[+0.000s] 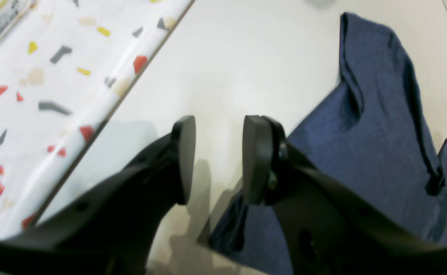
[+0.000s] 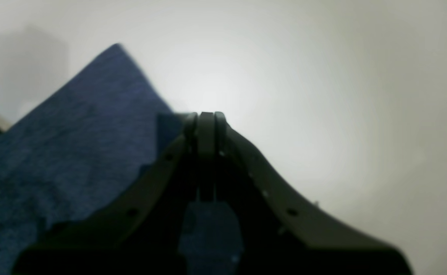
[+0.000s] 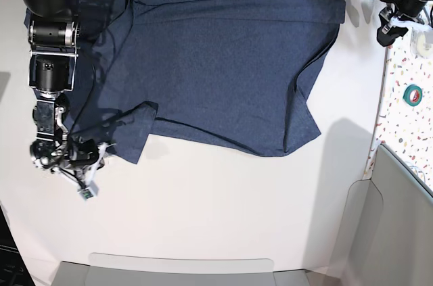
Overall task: Layout the t-shirt on the table in an organized manner, then fold the t-shirt properly
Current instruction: 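Move the right gripper to the hem corner of the navy t-shirt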
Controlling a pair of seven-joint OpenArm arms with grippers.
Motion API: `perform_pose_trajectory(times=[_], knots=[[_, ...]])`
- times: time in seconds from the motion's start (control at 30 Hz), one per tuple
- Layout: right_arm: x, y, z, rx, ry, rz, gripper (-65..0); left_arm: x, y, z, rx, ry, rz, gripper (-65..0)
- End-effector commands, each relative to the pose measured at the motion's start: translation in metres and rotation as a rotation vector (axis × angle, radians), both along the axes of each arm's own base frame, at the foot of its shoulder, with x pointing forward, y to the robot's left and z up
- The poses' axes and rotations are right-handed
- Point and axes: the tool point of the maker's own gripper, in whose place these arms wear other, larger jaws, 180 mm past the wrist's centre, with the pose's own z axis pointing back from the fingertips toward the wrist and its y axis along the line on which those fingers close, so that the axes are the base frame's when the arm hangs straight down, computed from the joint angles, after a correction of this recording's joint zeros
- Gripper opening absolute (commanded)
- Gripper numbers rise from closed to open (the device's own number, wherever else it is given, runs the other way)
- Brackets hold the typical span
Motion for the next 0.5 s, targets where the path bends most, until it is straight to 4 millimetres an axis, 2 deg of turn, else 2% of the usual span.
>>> perform_pose_trajectory(times=[0.0, 0.23, 0.37, 0.47], knots=[[0.014, -0.006, 0.029, 0.008, -0.083, -0.004, -65.0, 0.005, 0.004, 0.011, 0.023, -0.033, -0.007, -44.3], [0.002, -0.023, 0.061, -0.016, -0.218, -0.043, -65.0, 0.023, -0.017, 0.007, 0.0, -0.039, -0.086, -44.4], [-0.005, -0.019, 0.058, -0.028, -0.224, -0.029, -65.0, 0.03, -0.027, 0.005, -0.01, -0.038, -0.124, -44.4], [-0.007, -0.018, 0.052, -0.024, -0.209, -0.03, -65.0, 0.043, -0.029, 0.012, -0.002, -0.069, -0.135, -44.3]])
